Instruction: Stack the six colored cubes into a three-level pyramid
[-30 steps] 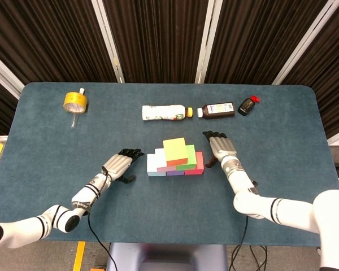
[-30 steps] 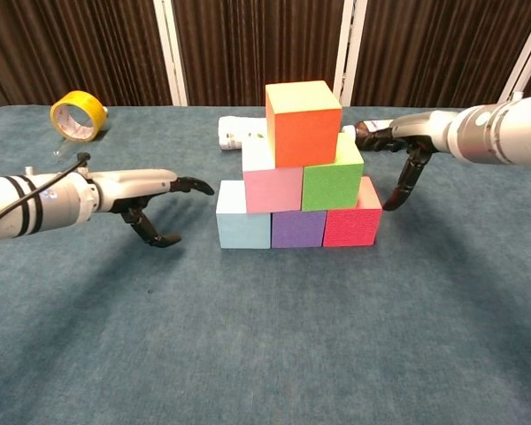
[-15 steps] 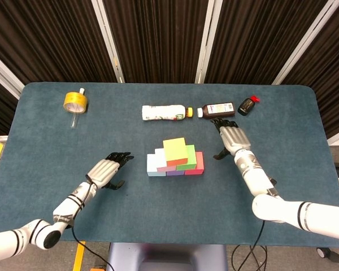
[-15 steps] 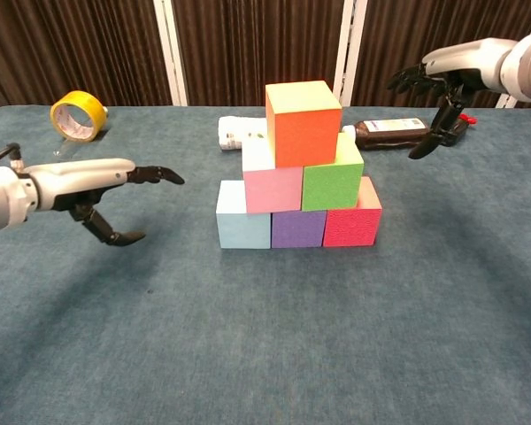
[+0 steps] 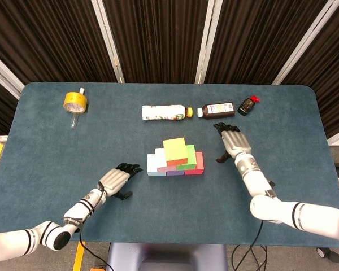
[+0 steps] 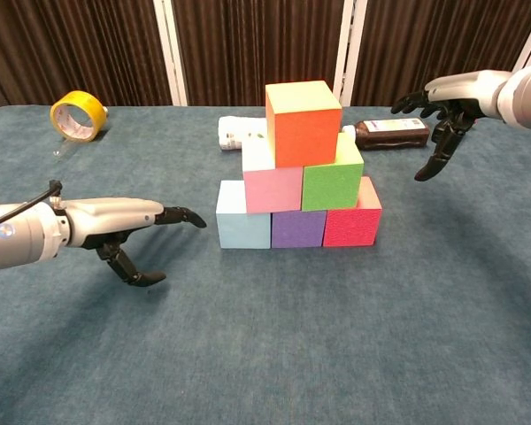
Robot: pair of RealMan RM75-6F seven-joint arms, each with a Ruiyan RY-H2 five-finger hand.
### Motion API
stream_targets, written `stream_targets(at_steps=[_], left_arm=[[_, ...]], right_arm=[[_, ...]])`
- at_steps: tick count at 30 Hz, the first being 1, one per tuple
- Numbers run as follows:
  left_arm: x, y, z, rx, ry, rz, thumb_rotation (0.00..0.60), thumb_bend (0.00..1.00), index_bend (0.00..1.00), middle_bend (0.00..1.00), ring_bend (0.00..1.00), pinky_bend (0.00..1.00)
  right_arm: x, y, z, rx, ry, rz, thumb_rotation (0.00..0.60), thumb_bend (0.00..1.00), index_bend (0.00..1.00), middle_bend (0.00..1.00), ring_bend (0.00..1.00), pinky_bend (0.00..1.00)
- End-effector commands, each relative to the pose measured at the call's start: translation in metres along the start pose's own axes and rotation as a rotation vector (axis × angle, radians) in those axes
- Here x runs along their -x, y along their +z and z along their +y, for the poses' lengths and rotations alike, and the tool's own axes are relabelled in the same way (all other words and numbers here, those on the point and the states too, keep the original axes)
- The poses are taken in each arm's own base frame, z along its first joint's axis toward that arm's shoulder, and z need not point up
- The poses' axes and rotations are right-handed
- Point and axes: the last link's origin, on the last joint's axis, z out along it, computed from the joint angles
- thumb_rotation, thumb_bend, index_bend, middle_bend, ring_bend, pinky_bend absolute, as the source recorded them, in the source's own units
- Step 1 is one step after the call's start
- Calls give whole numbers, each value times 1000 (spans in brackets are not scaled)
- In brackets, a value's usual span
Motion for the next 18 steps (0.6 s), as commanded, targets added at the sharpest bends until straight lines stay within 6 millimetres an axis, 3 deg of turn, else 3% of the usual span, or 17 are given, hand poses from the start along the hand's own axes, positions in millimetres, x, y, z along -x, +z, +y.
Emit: stream_targets(at_steps=[1, 4, 18], left_arm=[[-3, -1, 2, 0, -16, 2, 243, 401, 45, 0, 0, 0], [-3, -1, 4, 6, -28, -5, 152, 400, 58, 0, 0, 0], [0, 9, 16, 39, -44, -25, 138, 400, 70, 0, 0, 0]], right_arm=[[1, 0, 3, -5, -10, 12, 600, 213, 68, 61, 0, 0], [5, 1, 4, -5, -20, 12, 600, 213, 67, 53, 0, 0], [33, 20, -11, -24, 0, -31, 600, 213, 68, 53, 0, 0]])
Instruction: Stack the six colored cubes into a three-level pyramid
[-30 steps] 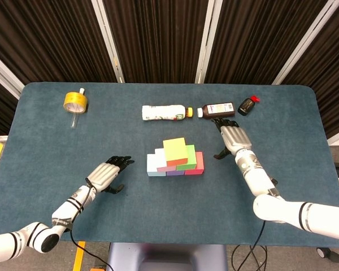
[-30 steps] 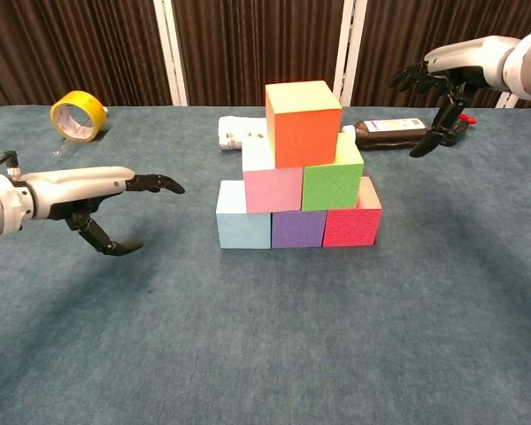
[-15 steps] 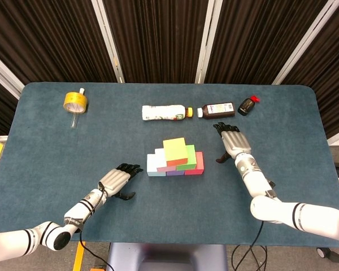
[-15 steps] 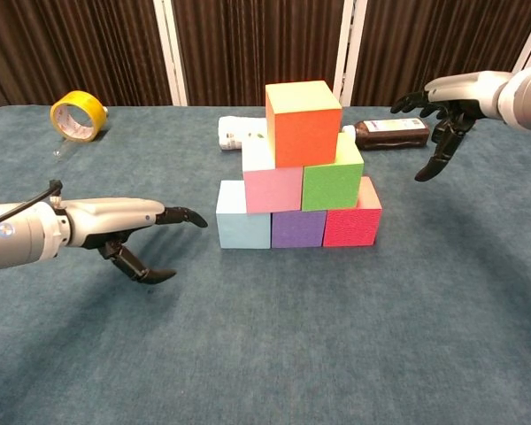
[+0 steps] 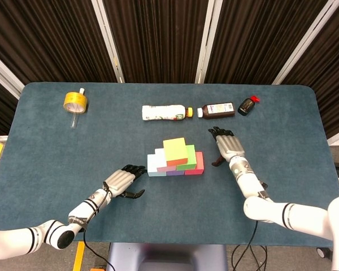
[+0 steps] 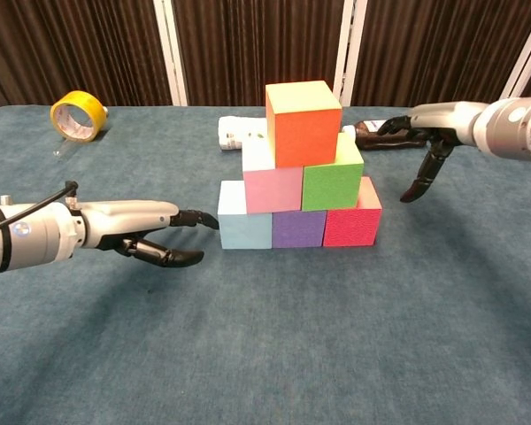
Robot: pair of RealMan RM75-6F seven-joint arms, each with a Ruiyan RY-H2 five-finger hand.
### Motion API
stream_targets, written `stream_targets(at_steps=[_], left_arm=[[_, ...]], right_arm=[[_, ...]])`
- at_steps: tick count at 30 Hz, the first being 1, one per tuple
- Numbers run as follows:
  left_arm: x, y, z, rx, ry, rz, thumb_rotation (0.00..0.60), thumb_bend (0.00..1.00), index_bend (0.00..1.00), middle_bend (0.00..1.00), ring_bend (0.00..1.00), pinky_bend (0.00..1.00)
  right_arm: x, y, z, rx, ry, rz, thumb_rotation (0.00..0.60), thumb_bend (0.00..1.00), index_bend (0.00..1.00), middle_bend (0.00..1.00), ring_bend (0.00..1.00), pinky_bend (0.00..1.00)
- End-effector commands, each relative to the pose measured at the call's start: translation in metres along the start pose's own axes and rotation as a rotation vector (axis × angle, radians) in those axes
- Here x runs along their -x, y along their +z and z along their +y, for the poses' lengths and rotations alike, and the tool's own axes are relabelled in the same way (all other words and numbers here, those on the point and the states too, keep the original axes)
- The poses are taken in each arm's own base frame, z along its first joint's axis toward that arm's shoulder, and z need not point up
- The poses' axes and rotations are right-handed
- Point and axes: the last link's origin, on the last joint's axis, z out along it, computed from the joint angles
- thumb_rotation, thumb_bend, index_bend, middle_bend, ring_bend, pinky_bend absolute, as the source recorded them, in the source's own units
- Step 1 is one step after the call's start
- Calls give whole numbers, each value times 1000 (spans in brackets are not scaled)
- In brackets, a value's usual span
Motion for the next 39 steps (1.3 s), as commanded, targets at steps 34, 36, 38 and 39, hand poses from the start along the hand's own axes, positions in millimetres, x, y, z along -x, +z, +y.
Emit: stream_targets(at_steps=[34, 36, 38, 39], left_arm=[[-3, 2, -7, -16, 20, 15, 142, 399, 71, 0, 0, 0], [-5, -3, -10, -25, 22, 28, 141, 398, 70, 0, 0, 0], [-9, -11, -13, -30, 21, 50, 139, 398, 70, 0, 0, 0], [-11, -15, -13, -31, 19, 63, 138, 399, 70, 0, 0, 0]], right_arm=[[5, 0, -4, 18, -31, -8, 600, 213, 61, 47, 0, 0], [0, -3, -4, 13, -22, -4, 600, 213, 61, 47, 0, 0], [-9, -8, -5, 2, -5, 11, 600, 213, 61, 48, 0, 0], [-13, -10, -6, -4, 2, 18, 600, 213, 61, 47, 0, 0]])
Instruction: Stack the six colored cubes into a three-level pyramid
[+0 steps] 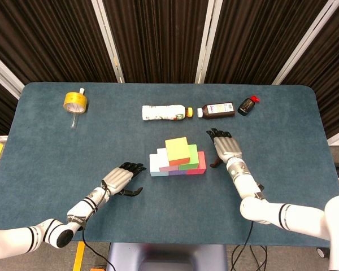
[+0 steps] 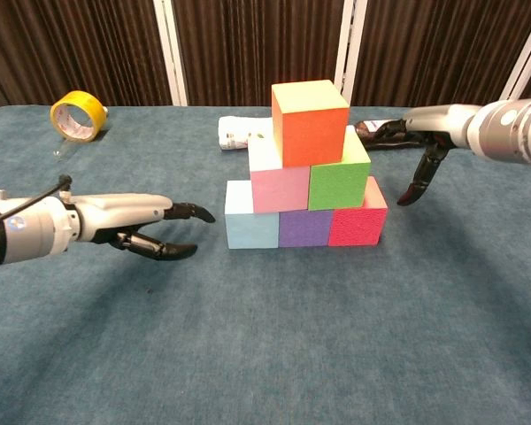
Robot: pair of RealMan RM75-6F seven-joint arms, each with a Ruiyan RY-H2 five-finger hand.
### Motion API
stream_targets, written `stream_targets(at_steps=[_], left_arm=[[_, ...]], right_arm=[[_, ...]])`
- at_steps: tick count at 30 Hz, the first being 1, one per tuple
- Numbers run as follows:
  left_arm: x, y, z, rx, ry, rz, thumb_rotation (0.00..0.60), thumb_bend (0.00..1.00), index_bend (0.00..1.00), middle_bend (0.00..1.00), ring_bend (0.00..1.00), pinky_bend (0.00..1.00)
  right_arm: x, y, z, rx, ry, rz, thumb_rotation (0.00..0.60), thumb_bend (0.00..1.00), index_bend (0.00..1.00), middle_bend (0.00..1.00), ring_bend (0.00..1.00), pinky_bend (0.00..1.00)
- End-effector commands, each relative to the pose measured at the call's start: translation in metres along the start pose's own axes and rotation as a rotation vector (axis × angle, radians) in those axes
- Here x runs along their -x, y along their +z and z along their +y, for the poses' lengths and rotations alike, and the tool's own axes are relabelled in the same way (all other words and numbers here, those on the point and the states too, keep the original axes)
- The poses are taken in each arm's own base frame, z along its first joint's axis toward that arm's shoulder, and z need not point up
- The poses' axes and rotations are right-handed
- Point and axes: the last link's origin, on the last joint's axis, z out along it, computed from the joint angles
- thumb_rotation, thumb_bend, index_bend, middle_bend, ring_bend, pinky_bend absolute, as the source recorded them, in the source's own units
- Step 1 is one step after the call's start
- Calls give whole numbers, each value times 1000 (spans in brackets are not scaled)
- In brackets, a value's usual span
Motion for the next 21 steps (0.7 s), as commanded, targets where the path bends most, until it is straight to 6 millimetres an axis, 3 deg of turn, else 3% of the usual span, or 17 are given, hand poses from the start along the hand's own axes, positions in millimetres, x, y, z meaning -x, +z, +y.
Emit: stream_targets(at_steps=[1, 8, 15, 21], left_arm=[[-8, -14, -4, -5, -3, 43, 139, 399, 70, 0, 0, 0], [-24, -30, 5, 43, -20, 120, 140, 399, 70, 0, 0, 0], [-25, -18, 23, 94, -19, 92, 140, 399, 70, 0, 0, 0], [-25, -6, 26, 96, -20, 78, 140, 398, 70, 0, 0, 0]], right_arm=[[-15, -7, -2, -20, 28, 27, 600, 213, 61, 47, 0, 0], [-33, -9, -13, -48, 98, 55, 600, 213, 61, 47, 0, 0], [-26, 0, -25, -56, 127, 42, 600, 213, 61, 47, 0, 0], [-22, 4, -31, -59, 132, 42, 600, 213, 61, 47, 0, 0]])
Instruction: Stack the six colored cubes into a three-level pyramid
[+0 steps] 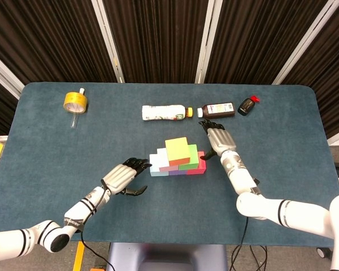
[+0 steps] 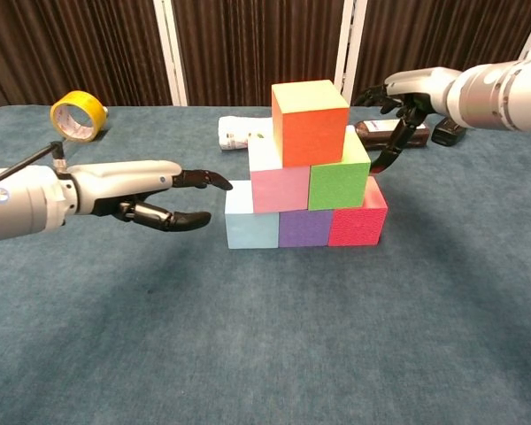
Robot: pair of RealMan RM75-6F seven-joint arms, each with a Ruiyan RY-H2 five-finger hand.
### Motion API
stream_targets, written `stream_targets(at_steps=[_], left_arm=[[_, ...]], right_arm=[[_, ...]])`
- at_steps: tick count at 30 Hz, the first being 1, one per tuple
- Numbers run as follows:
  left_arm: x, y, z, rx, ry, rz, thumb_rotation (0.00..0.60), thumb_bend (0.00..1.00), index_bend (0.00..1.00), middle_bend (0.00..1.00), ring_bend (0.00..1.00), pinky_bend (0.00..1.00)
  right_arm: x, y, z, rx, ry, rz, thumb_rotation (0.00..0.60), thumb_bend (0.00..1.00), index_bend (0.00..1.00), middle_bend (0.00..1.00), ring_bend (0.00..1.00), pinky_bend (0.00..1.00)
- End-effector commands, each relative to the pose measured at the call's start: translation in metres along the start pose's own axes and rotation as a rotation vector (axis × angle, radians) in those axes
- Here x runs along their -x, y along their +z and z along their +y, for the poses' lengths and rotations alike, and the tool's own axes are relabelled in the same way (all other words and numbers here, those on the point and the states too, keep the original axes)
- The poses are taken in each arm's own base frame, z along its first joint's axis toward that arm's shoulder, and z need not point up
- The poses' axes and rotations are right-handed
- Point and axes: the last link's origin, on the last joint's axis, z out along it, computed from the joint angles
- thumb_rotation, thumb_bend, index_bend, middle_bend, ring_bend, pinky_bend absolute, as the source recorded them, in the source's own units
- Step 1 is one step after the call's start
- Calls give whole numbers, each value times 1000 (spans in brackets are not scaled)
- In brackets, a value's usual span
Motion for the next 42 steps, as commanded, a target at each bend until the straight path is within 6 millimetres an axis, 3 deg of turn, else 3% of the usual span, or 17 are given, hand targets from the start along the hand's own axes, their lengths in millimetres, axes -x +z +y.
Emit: stream_targets(at_steps=[1, 42], left_arm=[[0, 4, 0, -3, -3, -3, 139, 399, 70, 0, 0, 0], [-3, 32, 13, 21, 22, -31, 143, 402, 70, 0, 0, 0]], right_arm=[[1, 1, -2, -1, -1, 0, 600, 213, 61, 47, 0, 0], [9, 1, -7, 4, 9, 1, 600, 213, 61, 48, 0, 0]])
